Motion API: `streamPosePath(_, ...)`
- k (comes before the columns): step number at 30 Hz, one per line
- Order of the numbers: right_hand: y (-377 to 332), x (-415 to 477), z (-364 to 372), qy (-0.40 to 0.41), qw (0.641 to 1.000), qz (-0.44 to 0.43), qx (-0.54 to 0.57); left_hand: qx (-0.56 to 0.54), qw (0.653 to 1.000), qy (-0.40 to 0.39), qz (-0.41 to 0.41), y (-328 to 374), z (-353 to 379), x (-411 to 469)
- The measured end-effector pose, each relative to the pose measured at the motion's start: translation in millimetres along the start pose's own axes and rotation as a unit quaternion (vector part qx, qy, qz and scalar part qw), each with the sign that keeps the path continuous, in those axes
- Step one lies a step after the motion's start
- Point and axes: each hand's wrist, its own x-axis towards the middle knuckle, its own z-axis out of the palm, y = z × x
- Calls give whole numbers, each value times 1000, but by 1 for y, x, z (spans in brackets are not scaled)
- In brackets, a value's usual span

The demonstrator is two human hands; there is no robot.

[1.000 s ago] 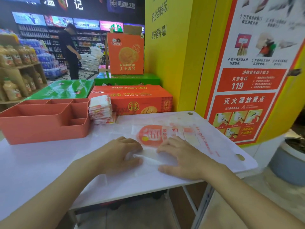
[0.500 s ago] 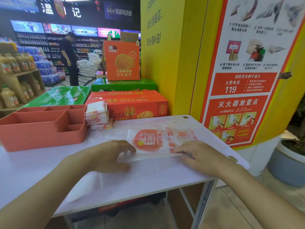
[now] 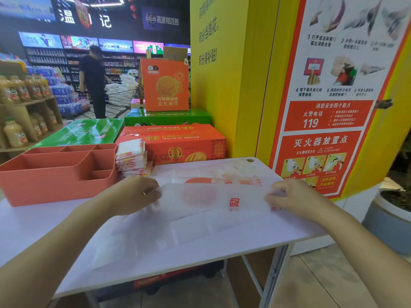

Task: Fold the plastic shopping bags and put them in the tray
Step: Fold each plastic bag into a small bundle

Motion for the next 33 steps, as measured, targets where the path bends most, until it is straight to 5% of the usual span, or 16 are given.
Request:
streamPosePath(11,-8,6,6,53,994,66,-66,0,990,-5,-139,-13,-6,17)
streamPosePath(19,-6,12,21,101,969,90,-206,0,986,-67,-152,-12,-11,22)
streamPosePath(23,-27,9,37,147,949,0,-278,-13,987,-64,-146,-10,-15,23)
streamPosePath(27,-61,9,62,63,978,-109,-167,-57,980,-96,-165,-1,-14,29)
streamPosePath(33,-74,13,85,-69,989,-73,-113,6,981,-98,-166,-12,-12,34)
